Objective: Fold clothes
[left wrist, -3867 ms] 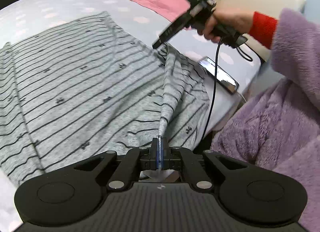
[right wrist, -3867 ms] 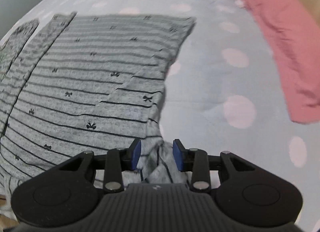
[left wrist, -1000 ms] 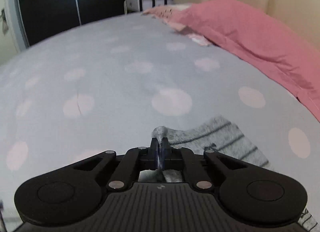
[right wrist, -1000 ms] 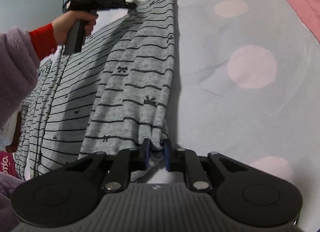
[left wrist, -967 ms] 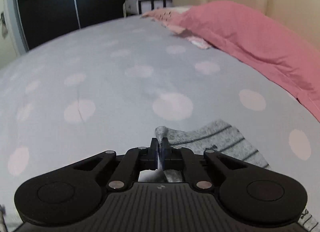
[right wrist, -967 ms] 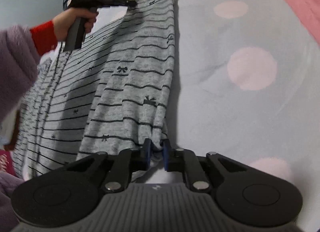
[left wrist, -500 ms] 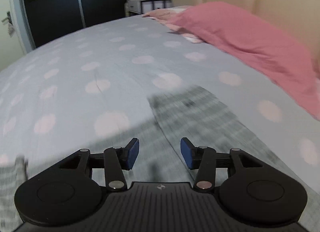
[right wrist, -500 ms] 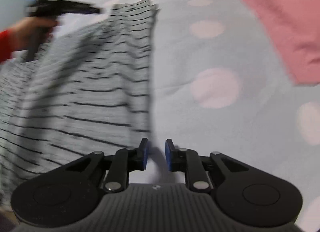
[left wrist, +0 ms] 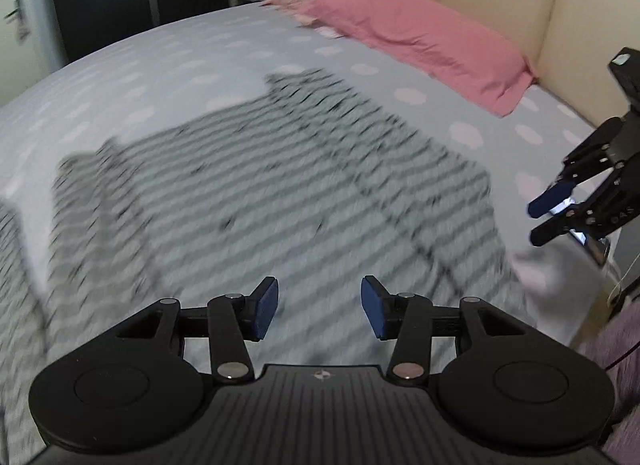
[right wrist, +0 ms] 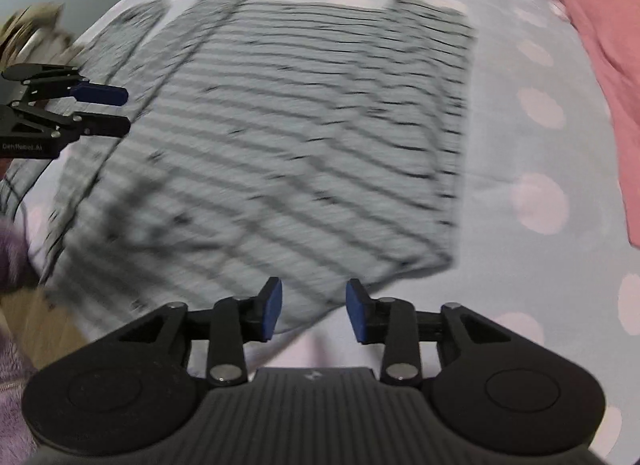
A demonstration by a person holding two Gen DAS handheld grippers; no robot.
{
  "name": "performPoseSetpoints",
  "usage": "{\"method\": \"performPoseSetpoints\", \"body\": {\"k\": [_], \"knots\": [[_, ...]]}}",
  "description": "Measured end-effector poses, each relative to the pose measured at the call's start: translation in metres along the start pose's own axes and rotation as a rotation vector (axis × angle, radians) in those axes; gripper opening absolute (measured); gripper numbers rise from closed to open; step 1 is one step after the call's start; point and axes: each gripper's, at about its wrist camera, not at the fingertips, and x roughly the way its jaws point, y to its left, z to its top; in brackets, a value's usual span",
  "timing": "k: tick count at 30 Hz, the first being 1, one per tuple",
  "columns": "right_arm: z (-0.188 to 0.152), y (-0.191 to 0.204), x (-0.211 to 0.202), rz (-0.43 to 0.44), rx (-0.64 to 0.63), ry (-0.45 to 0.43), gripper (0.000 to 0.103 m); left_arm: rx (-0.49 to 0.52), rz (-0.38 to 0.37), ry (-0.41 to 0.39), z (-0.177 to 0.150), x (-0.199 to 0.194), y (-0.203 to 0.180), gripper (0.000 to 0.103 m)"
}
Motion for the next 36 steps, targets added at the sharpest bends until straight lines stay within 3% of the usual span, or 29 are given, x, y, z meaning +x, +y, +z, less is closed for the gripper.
{"method": "performPoseSetpoints", "body": {"k": [4,8,10,12,14,17,23,24,25,26,30,32,34,36], "knots": [[-0.02,0.055,0.004,-0.009,-0.054,-0.007,0.041,-0.043,0.109,-0.002,-0.048,-0.028,-0.008,0.046],[-0.053,0.1,0.014,-0.134,-0.101,-0.039,0.042,-0.066,0.211,0.017,-0.094,-0.036,-0.017,0.048],[-0.071,0.109,0.015,-0.177,-0.065,-0.039,0.043,-0.074,0.183,0.05,-0.109,-0.038,-0.022,0.048],[-0.084,0.114,0.023,-0.167,0.004,-0.021,0.043,-0.103,0.158,0.068,-0.119,-0.04,-0.022,0.048],[-0.098,0.114,0.029,-0.14,0.087,0.0,0.043,-0.152,0.183,0.08,-0.13,-0.042,-0.016,0.048],[-0.115,0.12,0.04,-0.169,0.158,0.006,0.043,-0.262,0.209,0.106,-0.144,-0.047,-0.001,0.048],[-0.113,0.106,0.058,-0.156,0.308,-0.029,0.042,-0.448,0.154,0.185,-0.168,-0.037,0.021,0.049],[-0.111,0.106,0.059,-0.157,0.302,-0.027,0.031,-0.467,0.128,0.19,-0.171,-0.034,0.021,0.049],[-0.11,0.108,0.059,-0.159,0.288,-0.023,0.012,-0.485,0.102,0.196,-0.174,-0.032,0.022,0.048],[-0.109,0.11,0.059,-0.161,0.274,-0.02,0.01,-0.504,0.076,0.201,-0.176,-0.029,0.022,0.048],[-0.106,0.123,0.034,-0.174,0.209,0.016,0.007,-0.484,0.04,0.19,-0.173,-0.026,0.021,0.036],[-0.104,0.125,0.016,-0.157,0.186,0.024,0.007,-0.469,0.045,0.192,-0.17,-0.024,0.021,0.025],[-0.104,0.125,0.013,-0.167,0.162,0.048,0.007,-0.444,0.058,0.202,-0.168,-0.022,0.02,0.008],[-0.106,0.122,0.022,-0.184,0.148,0.084,0.007,-0.417,0.072,0.208,-0.167,-0.021,0.019,0.004]]}}
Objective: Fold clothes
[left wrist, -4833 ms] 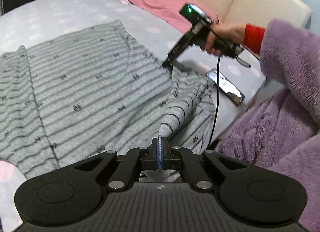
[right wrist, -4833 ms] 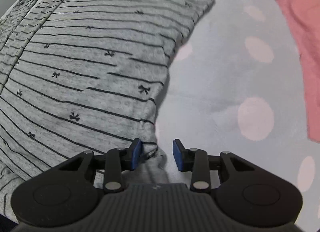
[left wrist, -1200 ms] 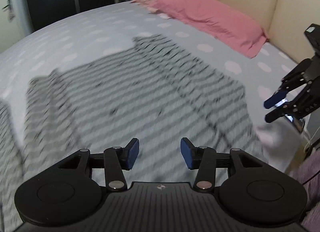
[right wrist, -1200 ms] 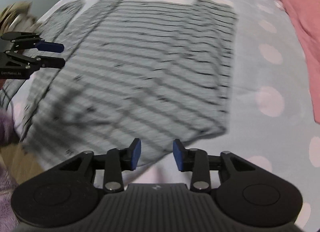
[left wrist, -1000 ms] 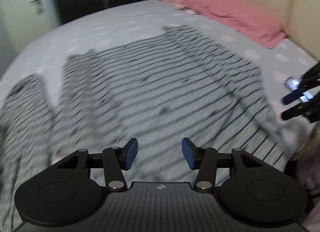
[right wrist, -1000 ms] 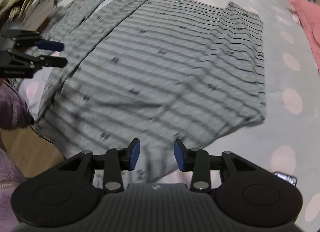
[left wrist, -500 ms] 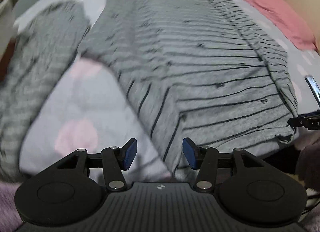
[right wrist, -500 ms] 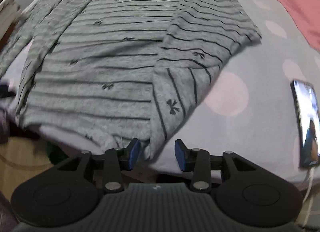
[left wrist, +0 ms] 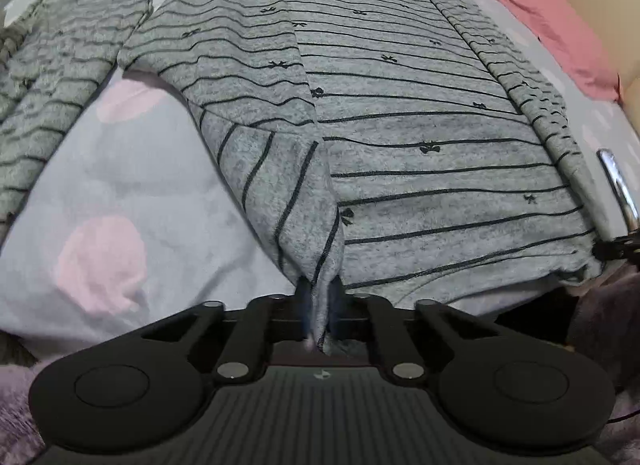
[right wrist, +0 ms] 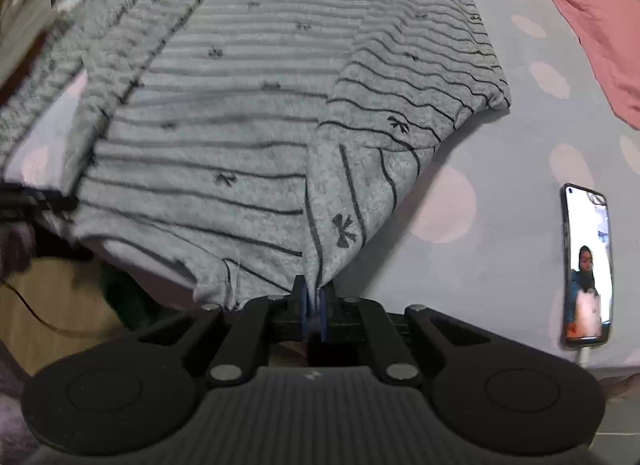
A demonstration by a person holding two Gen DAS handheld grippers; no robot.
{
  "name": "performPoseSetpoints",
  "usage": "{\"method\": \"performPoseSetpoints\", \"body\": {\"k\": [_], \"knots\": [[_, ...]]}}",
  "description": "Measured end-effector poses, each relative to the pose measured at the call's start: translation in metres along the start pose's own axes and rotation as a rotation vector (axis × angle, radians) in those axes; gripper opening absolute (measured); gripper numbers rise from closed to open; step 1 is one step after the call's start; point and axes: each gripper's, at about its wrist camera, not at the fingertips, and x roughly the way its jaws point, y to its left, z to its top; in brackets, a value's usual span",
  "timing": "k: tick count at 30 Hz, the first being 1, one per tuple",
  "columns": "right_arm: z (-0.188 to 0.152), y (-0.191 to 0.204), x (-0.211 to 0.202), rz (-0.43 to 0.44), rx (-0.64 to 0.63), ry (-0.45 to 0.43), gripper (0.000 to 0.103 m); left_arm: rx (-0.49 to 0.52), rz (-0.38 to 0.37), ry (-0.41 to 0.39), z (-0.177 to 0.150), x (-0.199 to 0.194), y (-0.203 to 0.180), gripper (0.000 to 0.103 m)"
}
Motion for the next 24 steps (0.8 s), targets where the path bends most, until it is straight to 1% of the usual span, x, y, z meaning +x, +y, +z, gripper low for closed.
{"method": "performPoseSetpoints", "body": {"k": [2,5,8,9,11,12,13,14,16,17,18,19,21,23,24], "knots": [[-0.004,0.002,0.023,-0.002,-0.004,0.047,0.007,0.021,0.02,0.009,-0.002,-0.001,0.0,0.003],[-0.009,0.011,0.045,-0.015,-0.052,0.102,0.007,0.042,0.044,0.02,-0.006,-0.001,0.001,0.003],[-0.015,0.011,0.049,0.001,-0.052,0.131,0.007,0.059,0.047,0.028,-0.004,-0.001,-0.003,0.004],[-0.016,0.008,0.048,0.013,-0.034,0.133,0.009,0.07,0.045,0.039,-0.004,-0.002,-0.004,0.004],[-0.017,0.002,0.041,0.025,-0.001,0.117,0.013,0.092,0.041,0.061,-0.005,-0.004,-0.008,0.005],[-0.017,0.0,0.038,0.025,0.006,0.104,0.024,0.092,0.03,0.068,-0.005,-0.006,-0.008,0.005],[-0.017,-0.001,0.034,0.022,0.011,0.085,0.037,0.089,0.019,0.066,-0.006,-0.009,-0.009,0.008],[-0.017,-0.002,0.03,0.02,0.015,0.07,0.039,0.087,0.005,0.061,-0.005,-0.013,-0.01,0.01],[-0.017,-0.003,0.023,0.023,0.023,0.04,0.041,0.087,-0.015,0.032,-0.002,-0.022,-0.013,0.019],[-0.017,-0.003,0.02,0.024,0.025,0.023,0.044,0.089,-0.022,0.006,0.001,-0.026,-0.014,0.021],[-0.016,-0.003,0.015,0.022,0.026,0.005,0.05,0.092,-0.029,-0.02,0.004,-0.031,-0.016,0.023],[-0.014,-0.003,0.011,0.02,0.023,-0.013,0.052,0.095,-0.036,-0.046,0.008,-0.035,-0.018,0.023],[-0.009,-0.005,0.003,0.02,0.014,-0.042,0.052,0.103,-0.038,-0.089,0.015,-0.043,-0.022,0.023],[0.0,-0.008,-0.004,0.016,0.003,-0.058,0.054,0.119,-0.023,-0.103,0.026,-0.044,-0.026,0.024],[0.004,-0.01,-0.007,0.014,-0.002,-0.066,0.057,0.126,-0.015,-0.107,0.031,-0.044,-0.028,0.024]]}}
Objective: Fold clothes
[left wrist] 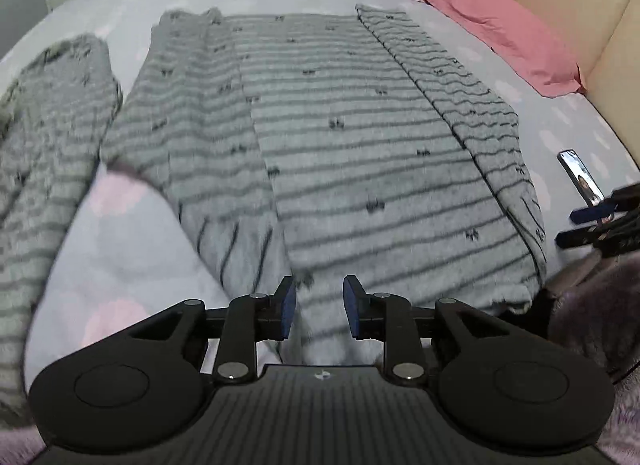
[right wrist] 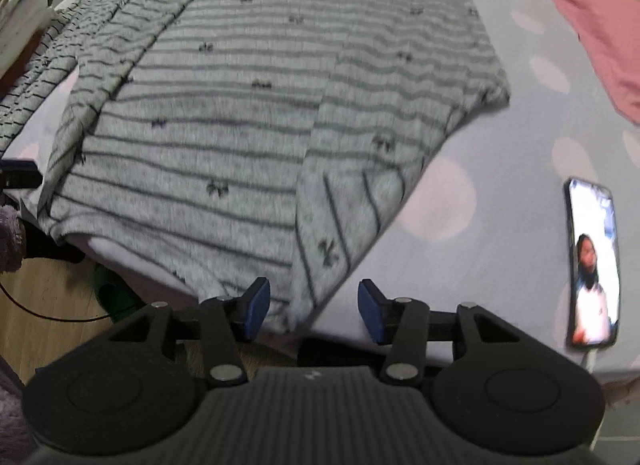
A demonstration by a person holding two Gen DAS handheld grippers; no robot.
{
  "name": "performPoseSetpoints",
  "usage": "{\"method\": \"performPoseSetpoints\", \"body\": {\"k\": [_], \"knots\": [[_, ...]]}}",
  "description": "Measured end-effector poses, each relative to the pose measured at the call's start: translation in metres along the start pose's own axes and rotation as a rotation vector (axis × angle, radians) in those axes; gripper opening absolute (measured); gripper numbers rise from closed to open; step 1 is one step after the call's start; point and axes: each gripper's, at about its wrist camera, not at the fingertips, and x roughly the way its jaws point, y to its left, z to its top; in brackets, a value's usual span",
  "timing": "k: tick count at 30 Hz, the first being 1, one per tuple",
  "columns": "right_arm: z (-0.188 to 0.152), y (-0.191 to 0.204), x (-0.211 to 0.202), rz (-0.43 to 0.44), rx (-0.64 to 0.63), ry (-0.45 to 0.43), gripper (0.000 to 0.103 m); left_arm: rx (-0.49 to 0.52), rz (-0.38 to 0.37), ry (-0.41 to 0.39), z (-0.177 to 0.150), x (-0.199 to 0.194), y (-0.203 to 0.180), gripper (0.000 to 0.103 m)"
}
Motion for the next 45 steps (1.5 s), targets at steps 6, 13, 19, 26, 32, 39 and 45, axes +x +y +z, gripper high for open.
{"method": "performPoseSetpoints", "body": {"k": [6,13,19,26,32,39,45], "knots": [[0.044,-0.051,-0.01,0.013,0.07,-0.038,0.064,0.06,0.012,0.008,0.033,0.012,-0.009,0.024],[0.079,-0.146,0.011,0.056,0.403,-0.09,0.069,0.073,0.038,-0.014,0.071,0.035,-0.014,0.024],[0.086,-0.201,0.045,0.133,0.677,-0.135,0.043,0.008,0.042,0.002,0.083,0.057,-0.006,0.024],[0.106,-0.211,0.078,0.172,0.763,-0.121,0.043,-0.045,0.01,0.005,0.089,0.074,0.001,0.024],[0.117,-0.207,0.094,0.135,0.763,-0.108,0.037,-0.109,0.031,0.035,0.08,0.085,0.017,0.024],[0.134,-0.177,0.079,0.041,0.668,-0.151,0.017,-0.13,0.024,0.018,0.076,0.079,0.025,0.024],[0.164,-0.116,0.058,-0.038,0.446,-0.208,0.016,-0.153,0.022,0.002,0.073,0.071,0.031,0.024]]}}
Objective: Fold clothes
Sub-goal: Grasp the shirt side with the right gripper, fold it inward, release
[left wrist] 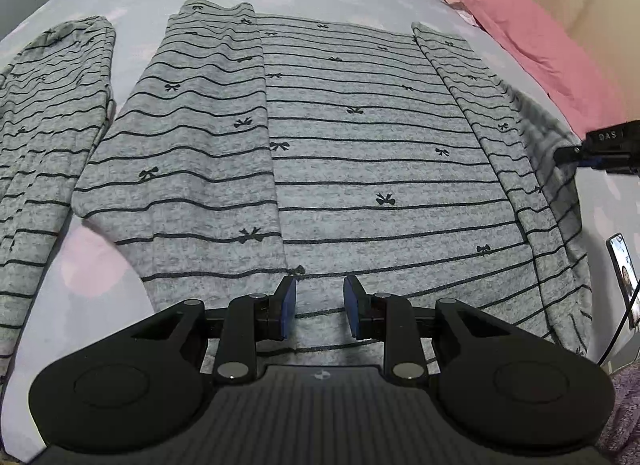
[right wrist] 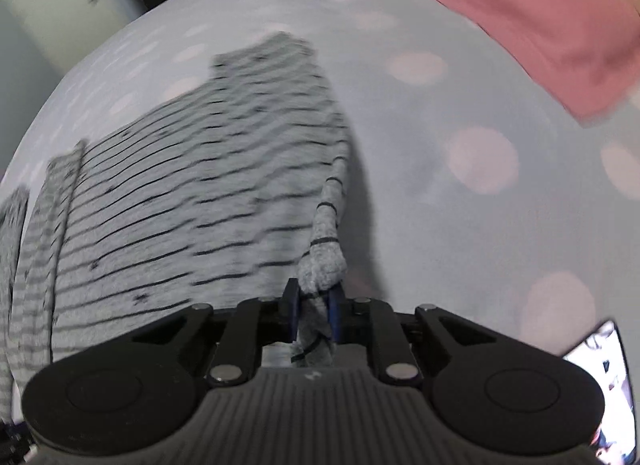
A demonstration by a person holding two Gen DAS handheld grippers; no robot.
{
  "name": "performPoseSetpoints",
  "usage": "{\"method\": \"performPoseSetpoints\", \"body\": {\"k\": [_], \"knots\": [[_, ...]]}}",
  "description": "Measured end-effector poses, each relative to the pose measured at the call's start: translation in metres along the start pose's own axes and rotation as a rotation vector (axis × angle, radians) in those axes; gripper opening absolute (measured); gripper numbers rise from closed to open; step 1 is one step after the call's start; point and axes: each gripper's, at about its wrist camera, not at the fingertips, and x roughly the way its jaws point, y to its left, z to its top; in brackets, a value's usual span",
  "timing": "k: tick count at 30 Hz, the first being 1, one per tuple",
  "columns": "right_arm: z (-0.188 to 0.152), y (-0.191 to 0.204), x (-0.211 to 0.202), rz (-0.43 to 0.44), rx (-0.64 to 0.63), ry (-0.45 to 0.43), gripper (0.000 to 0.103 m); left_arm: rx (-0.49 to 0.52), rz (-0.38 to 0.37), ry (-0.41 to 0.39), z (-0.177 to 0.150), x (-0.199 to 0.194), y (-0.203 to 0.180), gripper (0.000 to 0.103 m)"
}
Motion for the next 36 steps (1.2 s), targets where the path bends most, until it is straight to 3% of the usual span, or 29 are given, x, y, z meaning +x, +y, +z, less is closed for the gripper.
{"method": "performPoseSetpoints", "body": {"k": [10,16,23,25,31,36], "knots": [[-0.036,0.126,-0.001,0.068,-0.465,-0.03,0.014,-0.046,0.006,-0.036,-0.002,-0.014,0.019,0.024],[-0.073,0.158,0.012,0.122,-0.638,0.063,0.014,-0.051,-0.002,-0.036,-0.002,-0.015,0.019,0.024],[-0.084,0.154,0.032,0.143,-0.676,0.114,0.027,-0.035,-0.016,-0.037,-0.002,-0.015,0.012,0.024],[-0.085,0.153,0.027,0.168,-0.672,0.121,0.042,-0.028,-0.018,-0.039,-0.001,-0.015,0.009,0.024],[-0.087,0.149,0.007,0.216,-0.673,0.113,0.045,-0.011,-0.032,-0.052,0.0,-0.017,-0.002,0.024],[-0.097,0.127,-0.018,0.185,-0.676,0.114,0.046,0.021,-0.113,-0.071,0.003,-0.017,-0.02,0.024]]}}
